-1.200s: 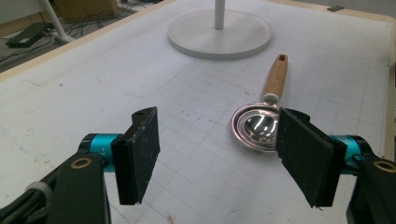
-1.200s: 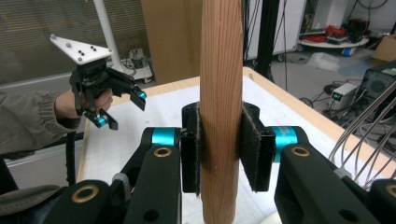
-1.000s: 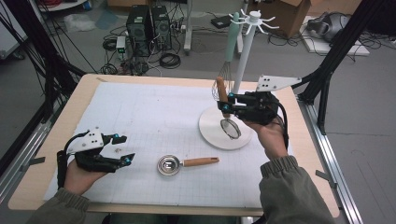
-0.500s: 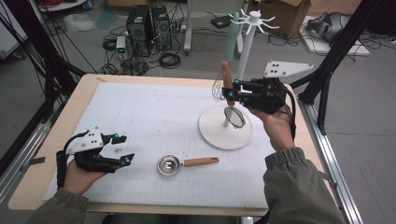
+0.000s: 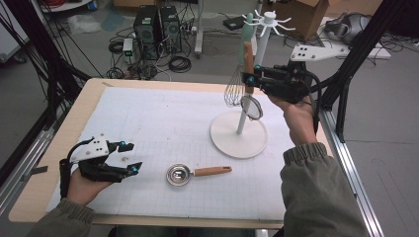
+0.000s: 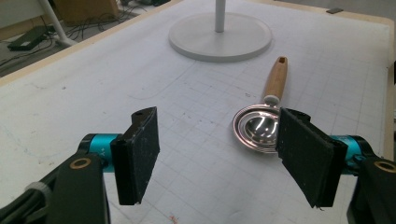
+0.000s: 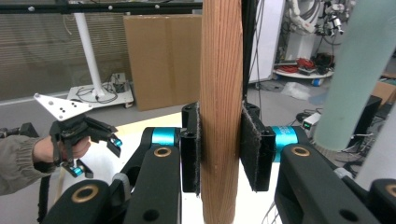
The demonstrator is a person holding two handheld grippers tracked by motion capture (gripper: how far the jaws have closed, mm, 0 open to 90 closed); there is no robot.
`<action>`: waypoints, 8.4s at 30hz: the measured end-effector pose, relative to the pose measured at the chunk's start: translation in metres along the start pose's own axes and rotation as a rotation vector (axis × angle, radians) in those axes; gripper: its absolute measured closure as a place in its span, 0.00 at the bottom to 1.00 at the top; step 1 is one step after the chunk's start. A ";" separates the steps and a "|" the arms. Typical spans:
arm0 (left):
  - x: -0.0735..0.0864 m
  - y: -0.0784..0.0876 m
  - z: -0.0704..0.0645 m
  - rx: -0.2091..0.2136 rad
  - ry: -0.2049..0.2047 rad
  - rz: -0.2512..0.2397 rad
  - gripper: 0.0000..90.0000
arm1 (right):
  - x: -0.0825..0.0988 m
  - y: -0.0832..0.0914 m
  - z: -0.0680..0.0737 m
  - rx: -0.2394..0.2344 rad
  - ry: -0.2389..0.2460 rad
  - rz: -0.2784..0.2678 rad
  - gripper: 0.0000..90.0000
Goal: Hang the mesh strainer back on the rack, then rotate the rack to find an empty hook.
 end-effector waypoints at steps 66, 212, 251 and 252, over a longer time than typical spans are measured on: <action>-0.003 0.000 -0.006 0.022 -0.012 -0.007 0.36 | 0.001 0.010 -0.036 0.088 -0.151 -0.117 0.78; -0.007 0.007 -0.007 0.014 -0.026 -0.018 0.36 | -0.069 0.057 -0.025 0.222 0.014 0.078 1.00; -0.002 0.010 0.000 -0.001 0.002 -0.002 0.34 | 0.036 0.011 0.035 -0.015 -0.032 0.112 0.45; -0.002 0.010 0.000 0.000 0.003 -0.002 0.34 | 0.043 0.009 0.037 -0.021 -0.042 0.121 0.44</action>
Point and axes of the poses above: each handheld gripper's, and its own axes: y roughly backward along the jaws, x roughly out of its underside, z roughly to its left, the point moved 6 cm from there along -y, roughly forward along the jaws
